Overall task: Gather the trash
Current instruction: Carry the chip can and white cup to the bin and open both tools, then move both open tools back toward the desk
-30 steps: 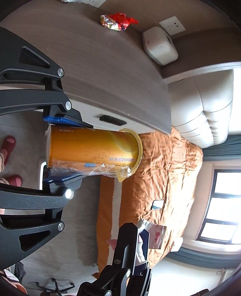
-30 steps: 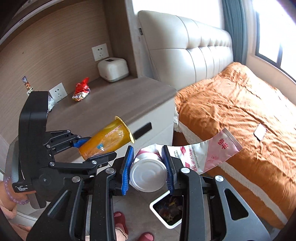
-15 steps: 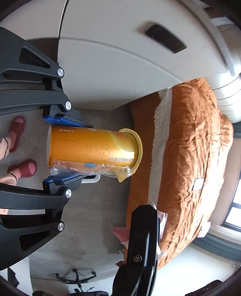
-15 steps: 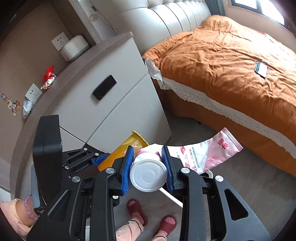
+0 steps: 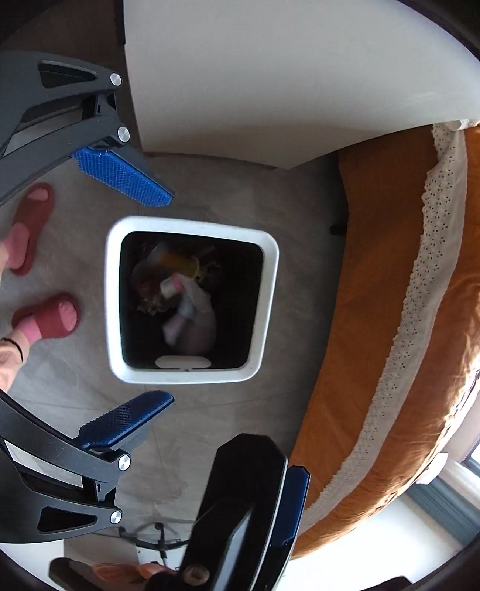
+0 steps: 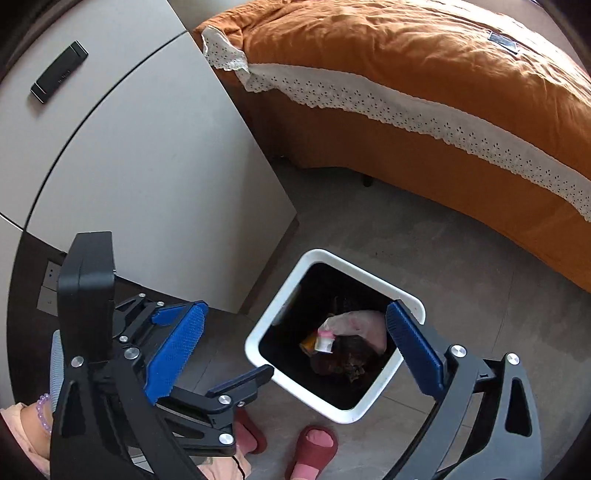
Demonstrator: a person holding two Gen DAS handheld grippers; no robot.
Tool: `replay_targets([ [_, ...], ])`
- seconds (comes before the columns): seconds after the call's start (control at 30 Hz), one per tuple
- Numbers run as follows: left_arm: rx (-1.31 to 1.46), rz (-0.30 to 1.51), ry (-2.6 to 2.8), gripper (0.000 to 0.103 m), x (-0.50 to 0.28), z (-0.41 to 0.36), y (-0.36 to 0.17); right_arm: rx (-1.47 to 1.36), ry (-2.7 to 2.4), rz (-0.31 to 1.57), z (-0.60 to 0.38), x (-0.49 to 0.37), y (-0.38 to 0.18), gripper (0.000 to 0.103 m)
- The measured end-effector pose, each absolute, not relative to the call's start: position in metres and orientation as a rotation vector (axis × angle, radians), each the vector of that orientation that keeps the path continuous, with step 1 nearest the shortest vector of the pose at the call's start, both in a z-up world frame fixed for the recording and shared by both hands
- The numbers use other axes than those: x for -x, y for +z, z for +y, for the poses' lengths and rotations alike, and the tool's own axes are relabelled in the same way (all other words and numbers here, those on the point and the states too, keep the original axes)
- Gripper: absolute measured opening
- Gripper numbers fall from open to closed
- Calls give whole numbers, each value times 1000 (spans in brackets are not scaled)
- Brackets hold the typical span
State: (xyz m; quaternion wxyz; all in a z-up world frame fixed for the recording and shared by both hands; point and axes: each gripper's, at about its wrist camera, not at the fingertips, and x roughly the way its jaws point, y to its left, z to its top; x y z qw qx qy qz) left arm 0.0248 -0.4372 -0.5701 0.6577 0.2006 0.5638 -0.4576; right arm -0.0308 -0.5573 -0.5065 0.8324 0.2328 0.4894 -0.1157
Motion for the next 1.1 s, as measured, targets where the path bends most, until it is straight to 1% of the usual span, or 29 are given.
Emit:
replay_targets([
  [0.17, -486, 1255, -1040, 98, -22, -428, -559, -475, -253, 1064, -551, 35, -505, 98],
  [0.37, -440, 1221, -1029, 98, -30, -413, -507, -466, -243, 1048, -540, 34, -471, 98],
  [0.47, -405, 1186, -1019, 98, -35, -406, -469, -463, -232, 1023, -533, 31, -443, 98],
  [0.73, -309, 1085, -985, 98, -46, -379, -360, -433, -196, 918, -510, 26, -339, 98],
  [0.87, -236, 1057, -968, 98, -50, -358, -311, -397, -159, 869, -497, 17, -291, 98],
  [1.1, -158, 937, -827, 98, -67, -303, -226, -328, -46, 752, -464, -12, -210, 98],
])
